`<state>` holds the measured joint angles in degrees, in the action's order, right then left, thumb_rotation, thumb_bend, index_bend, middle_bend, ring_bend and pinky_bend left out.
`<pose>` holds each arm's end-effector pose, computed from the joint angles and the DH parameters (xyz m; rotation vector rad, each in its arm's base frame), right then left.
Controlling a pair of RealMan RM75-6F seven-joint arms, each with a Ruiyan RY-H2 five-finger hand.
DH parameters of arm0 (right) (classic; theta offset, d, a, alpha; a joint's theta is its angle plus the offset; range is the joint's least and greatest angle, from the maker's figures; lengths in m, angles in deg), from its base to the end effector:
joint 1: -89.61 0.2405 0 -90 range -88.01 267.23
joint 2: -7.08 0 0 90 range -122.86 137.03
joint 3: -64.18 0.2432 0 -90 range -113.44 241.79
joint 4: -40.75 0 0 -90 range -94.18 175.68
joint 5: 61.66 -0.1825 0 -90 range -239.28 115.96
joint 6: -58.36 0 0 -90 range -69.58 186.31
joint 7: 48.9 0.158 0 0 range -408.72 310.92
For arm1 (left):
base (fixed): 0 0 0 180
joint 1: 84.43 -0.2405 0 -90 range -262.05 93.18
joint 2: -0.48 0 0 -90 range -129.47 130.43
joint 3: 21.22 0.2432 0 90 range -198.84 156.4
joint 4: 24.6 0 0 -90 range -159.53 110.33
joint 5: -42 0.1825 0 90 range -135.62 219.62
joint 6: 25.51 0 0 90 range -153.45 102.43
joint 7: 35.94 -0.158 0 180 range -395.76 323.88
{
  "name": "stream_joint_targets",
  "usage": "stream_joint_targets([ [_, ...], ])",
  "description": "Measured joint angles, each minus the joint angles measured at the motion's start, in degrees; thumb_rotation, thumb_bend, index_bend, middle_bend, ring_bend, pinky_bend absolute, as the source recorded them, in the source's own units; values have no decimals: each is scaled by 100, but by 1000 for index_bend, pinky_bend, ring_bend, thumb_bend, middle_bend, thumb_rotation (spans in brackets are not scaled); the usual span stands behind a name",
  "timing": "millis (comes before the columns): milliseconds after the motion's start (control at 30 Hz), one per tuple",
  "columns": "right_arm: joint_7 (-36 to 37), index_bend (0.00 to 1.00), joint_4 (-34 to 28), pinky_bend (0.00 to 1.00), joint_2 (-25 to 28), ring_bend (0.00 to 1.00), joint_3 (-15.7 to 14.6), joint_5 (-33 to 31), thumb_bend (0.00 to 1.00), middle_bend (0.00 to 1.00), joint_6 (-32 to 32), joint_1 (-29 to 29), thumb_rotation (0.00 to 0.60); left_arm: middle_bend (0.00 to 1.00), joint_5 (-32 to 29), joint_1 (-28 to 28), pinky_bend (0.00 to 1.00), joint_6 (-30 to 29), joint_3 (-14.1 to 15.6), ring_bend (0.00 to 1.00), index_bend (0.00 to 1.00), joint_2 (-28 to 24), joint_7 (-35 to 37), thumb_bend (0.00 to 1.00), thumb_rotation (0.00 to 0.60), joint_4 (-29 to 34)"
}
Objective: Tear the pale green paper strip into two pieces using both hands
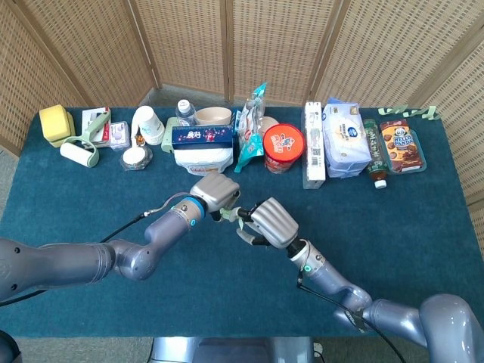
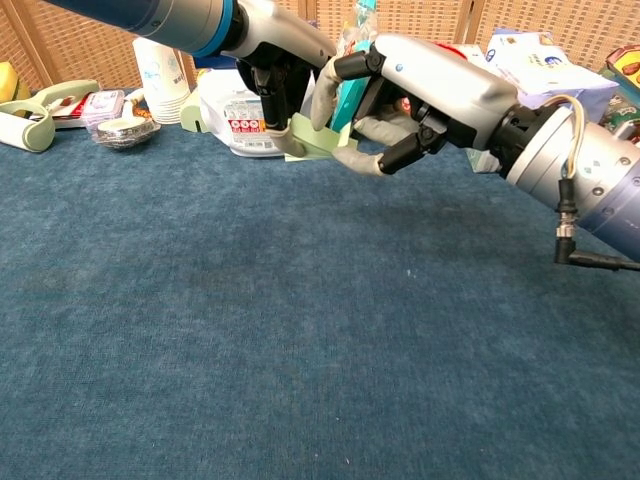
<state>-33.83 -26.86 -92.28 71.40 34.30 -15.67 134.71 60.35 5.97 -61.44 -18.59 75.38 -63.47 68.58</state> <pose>-0.0716 -0.3224 -0.0023 1.9369 -0.8089 1.6472 0.0174 0.3852 0.0173 -2.2371 -0.8602 -0.5647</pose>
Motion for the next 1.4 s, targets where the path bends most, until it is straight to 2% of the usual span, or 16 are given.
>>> stream_joint_targets([
  [1100, -34, 510, 8, 815, 17, 938, 1, -22, 393, 1000, -22, 28, 600, 1000, 100, 18, 1000, 19, 127, 1000, 583, -44, 96, 374, 600, 43],
  [1400, -54, 548, 30, 815, -28, 938, 0, -74, 393, 1000, 22, 29, 600, 1000, 67, 42, 1000, -8, 146, 1000, 583, -4, 92, 374, 600, 31],
])
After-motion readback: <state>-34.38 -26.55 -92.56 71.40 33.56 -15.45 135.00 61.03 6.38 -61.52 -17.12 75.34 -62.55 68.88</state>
